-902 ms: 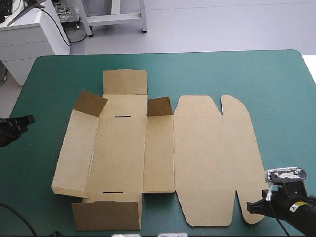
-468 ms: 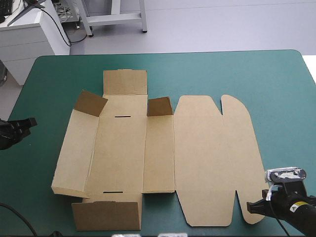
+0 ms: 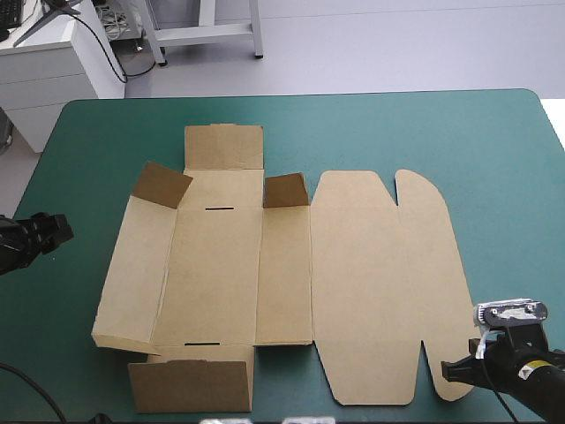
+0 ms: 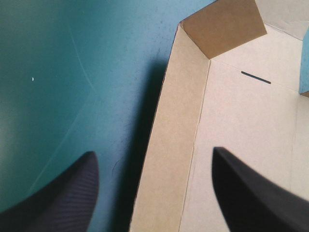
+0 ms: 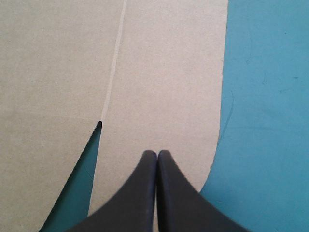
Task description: Fold the box
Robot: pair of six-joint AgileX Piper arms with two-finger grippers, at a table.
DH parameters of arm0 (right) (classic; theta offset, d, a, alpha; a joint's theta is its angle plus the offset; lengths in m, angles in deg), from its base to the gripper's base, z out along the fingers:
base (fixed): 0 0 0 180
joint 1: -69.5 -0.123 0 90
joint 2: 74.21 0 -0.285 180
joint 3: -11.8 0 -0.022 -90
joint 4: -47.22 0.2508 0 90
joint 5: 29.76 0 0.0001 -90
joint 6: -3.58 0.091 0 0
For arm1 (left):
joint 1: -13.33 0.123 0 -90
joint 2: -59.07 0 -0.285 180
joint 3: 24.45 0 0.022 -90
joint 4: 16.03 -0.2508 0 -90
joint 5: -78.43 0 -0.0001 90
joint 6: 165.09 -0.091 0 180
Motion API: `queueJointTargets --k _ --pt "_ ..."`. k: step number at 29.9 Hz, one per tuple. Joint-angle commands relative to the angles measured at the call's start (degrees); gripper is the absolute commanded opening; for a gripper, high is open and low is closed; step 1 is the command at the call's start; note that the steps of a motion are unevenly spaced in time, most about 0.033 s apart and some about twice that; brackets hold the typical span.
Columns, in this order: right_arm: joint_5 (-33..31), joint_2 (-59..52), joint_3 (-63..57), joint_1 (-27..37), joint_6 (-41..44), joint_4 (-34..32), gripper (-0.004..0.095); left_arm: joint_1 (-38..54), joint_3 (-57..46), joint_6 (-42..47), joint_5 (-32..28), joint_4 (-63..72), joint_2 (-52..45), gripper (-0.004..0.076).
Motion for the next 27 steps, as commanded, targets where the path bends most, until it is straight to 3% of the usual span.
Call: queueJointTargets --k 1,7,20,27 --pt "2.71 0.45 1.54 0.41 -0.49 0.67 -0.0019 0.22 0.94 -0.06 -1.08 2.15 -1.13 0.0603" --pt "2.71 0.45 1.54 0.41 -0.58 0.67 -0.0019 0.22 -3.53 -0.38 -1.02 2.51 -1.13 0.0599" --pt "2.71 0.45 1.54 0.41 -0.58 0.67 -0.0019 0.22 -19.28 -13.80 -4.36 4.36 2.03 0.0599" --pt "2.71 0.45 1.54 0.41 -0.58 0.67 -0.0019 0.22 -20.54 -18.65 -3.13 11.03 4.63 0.0599"
